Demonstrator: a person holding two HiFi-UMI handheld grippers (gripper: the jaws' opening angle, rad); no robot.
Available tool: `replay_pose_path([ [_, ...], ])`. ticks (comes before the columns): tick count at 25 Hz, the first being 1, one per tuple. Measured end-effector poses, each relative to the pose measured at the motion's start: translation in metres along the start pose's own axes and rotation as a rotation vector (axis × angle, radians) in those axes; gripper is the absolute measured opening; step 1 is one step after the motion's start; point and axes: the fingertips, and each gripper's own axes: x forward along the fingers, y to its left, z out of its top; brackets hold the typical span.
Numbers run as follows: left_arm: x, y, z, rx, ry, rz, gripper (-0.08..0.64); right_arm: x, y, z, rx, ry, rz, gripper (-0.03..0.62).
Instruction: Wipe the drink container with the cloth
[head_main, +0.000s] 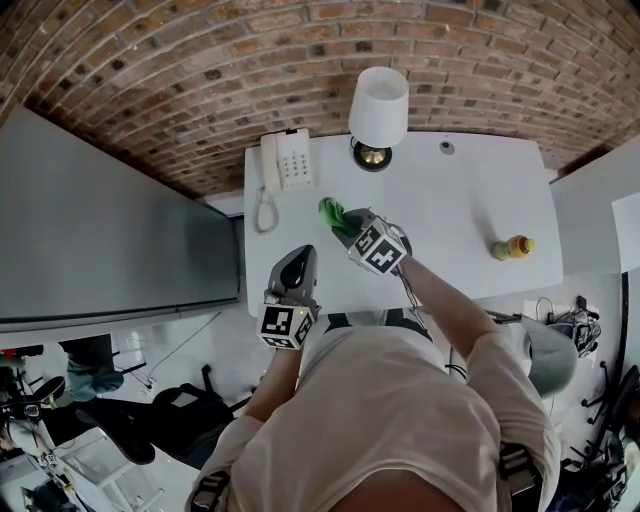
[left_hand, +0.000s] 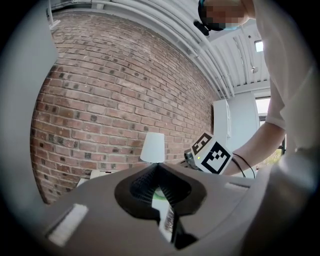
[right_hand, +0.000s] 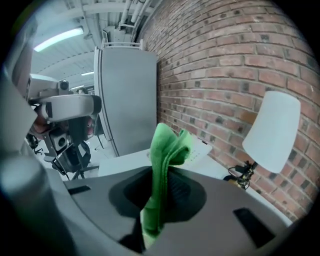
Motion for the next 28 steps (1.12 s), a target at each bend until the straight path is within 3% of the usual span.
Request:
replay_pose_path([
  [5, -0.002, 0.004, 0.0, -0.003, -0.002, 0.015, 0.009, -0.009, 0.018, 0.013, 0.02, -0.074, 0.016, 0.043],
  [14, 0.005, 0.003, 0.0, 0.004, 0.001, 0.003, 0.009, -0.11, -0.026, 0.008, 0.214, -0.262, -0.206, 0.043],
  [21, 0.012, -0.007, 0.003, 0.016, 0.001, -0.021, 0.009, -0.143, -0.04, -0.036, 0.32, -0.254, -0.334, 0.043],
  [28, 0.01, -0.008, -0.003, 0.015, 0.016, -0.017, 0.009, -0.125, -0.036, -0.076, 0.419, -0.187, -0.377, 0.043],
])
